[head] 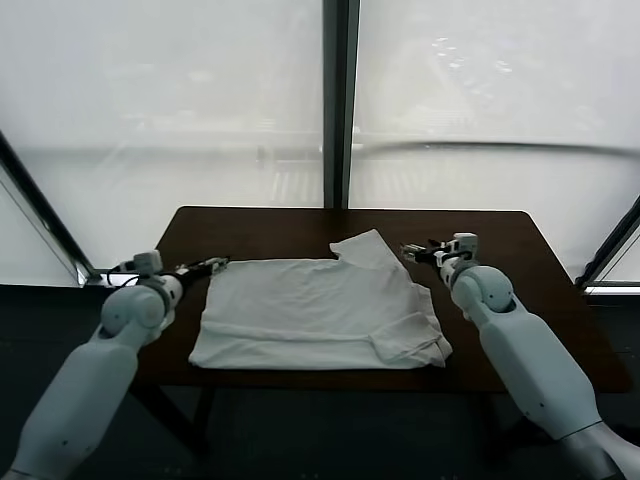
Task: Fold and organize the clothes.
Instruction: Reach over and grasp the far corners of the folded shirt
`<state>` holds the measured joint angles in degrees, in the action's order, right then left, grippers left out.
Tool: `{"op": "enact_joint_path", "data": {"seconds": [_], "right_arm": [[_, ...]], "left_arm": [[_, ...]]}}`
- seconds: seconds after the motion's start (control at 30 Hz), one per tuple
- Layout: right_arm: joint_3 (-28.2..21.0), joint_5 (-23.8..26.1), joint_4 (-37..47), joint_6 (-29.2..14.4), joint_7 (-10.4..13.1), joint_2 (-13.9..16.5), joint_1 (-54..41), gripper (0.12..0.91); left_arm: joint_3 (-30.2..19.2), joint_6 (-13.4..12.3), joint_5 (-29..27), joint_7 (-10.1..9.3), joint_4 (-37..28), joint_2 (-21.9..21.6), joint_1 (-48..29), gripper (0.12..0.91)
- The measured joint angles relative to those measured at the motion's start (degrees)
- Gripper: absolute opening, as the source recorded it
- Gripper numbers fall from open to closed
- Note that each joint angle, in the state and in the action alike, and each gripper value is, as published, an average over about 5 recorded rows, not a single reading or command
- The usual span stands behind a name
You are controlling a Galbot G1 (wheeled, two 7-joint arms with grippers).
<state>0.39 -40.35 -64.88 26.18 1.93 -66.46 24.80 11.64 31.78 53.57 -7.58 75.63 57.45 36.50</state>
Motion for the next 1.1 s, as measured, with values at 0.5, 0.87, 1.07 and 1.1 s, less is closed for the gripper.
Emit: {"op": "enact_joint_path", "data": {"seconds": [0.5,0.87,1.07,1.1], "right_arm": [[-1.1,0.8,4.6,-0.4,0.2,-2.7,-1.9,0.709],[-0.9,1.6,7.5,-0.8,0.0,-3.8,-2.1,0.617],[-1.3,1.8,7.8,-0.9,0.0,-3.8,-2.1,0.514],[-1.4,1.9,7.8,-0.9,0.0,-3.8,-2.0,0.48]], "left_arm": [[-0.5,-0.9,-2.8,0.62,-2.7,1.2,-0.2,0.876],[-0.5,-1.3,-3.4,1.52,-3.9,1.1,-0.2,0.798],[-0.4,-1.2,-3.5,1.63,-3.1,1.0,0.5,0.724],[-0.4,-1.2,-3.6,1.63,-3.0,1.0,0.6,0.71]]}}
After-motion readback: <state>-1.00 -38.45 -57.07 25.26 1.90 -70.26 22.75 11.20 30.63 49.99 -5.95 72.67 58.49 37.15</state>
